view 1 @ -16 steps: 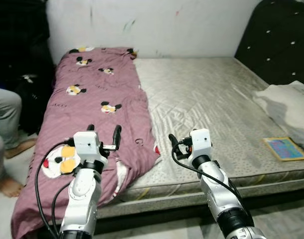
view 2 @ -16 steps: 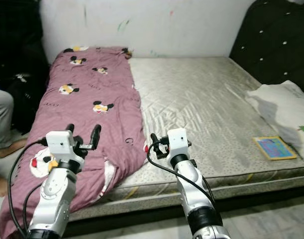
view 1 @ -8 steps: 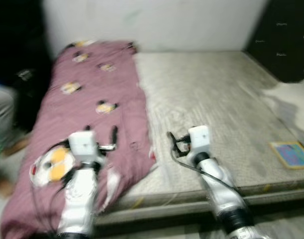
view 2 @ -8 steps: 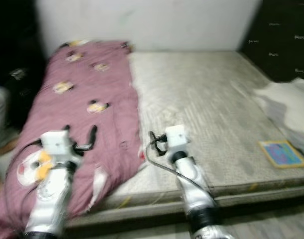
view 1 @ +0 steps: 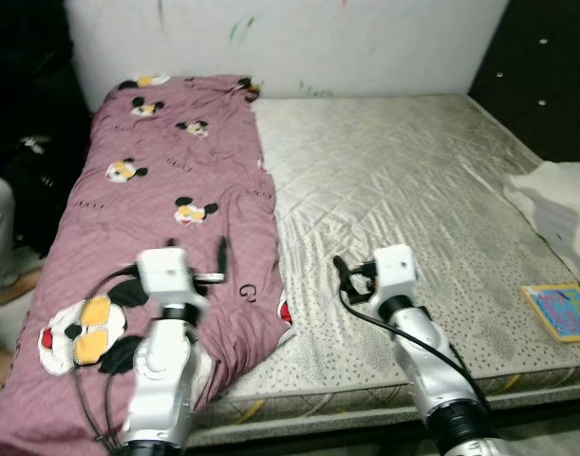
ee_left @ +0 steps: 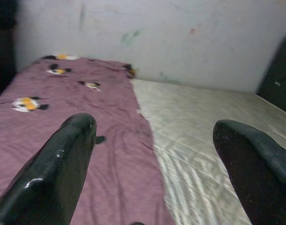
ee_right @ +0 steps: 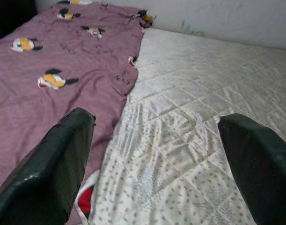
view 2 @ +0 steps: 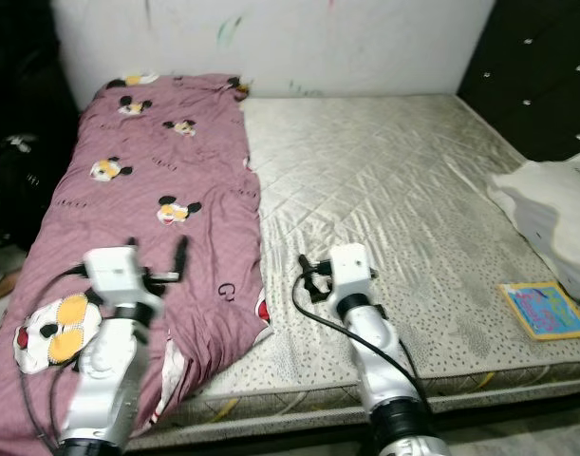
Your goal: Clean up the room
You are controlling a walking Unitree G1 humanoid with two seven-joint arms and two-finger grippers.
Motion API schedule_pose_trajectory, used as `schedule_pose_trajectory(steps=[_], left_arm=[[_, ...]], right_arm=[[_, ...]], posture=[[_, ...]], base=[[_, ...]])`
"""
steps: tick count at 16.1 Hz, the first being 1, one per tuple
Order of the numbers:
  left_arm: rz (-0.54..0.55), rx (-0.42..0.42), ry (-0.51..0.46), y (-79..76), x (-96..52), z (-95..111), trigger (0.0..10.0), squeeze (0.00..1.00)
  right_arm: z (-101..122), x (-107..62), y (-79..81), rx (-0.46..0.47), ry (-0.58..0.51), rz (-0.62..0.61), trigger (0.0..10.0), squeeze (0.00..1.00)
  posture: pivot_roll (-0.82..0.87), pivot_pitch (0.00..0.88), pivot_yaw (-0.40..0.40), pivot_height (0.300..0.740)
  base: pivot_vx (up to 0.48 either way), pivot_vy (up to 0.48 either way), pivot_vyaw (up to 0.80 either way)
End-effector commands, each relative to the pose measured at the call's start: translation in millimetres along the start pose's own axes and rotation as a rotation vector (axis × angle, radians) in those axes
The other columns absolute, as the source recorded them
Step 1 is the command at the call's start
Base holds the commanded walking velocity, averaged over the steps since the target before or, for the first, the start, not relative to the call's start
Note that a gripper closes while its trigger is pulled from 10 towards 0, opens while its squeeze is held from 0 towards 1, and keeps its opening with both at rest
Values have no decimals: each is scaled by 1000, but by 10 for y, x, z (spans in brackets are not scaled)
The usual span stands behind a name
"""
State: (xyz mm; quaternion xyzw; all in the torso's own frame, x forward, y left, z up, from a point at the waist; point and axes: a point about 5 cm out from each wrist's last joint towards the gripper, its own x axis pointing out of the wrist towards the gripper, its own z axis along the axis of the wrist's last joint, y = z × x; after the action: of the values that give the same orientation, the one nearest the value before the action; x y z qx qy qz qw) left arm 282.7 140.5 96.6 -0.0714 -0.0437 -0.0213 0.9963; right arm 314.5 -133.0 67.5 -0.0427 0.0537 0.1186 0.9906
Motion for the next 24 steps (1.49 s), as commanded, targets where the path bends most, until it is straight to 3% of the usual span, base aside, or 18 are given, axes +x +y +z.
schedule_pose_trajectory(steps=[1,4,8,15,24], left_arm=[[22,13,5,42,-21,6,10000,0],[58,54,-16,80,-61,45,10000,0],[98,57,-19,142,-101,47,10000,0],[-12,55,15,-37,34,21,10000,0],[-14,44,26,-56,-22,6,10000,0]], right_arm=[[28,12,19,-1,-6,13,10000,0],[-38,25,85,12,29,48,10000,0],[63,105,208,-14,-2,102,10000,0],[86,-7,12,10,-47,-23,10000,0],[97,-21,-14,18,-36,-27,10000,0]], posture=[[-27,0,-56,740],[27,0,-100,740],[23,0,-106,740],[-78,0,-12,740],[-57,10,-35,740]], base=[[0,0,0],[0,0,0],[0,0,0],[0,0,0],[0,0,-81]])
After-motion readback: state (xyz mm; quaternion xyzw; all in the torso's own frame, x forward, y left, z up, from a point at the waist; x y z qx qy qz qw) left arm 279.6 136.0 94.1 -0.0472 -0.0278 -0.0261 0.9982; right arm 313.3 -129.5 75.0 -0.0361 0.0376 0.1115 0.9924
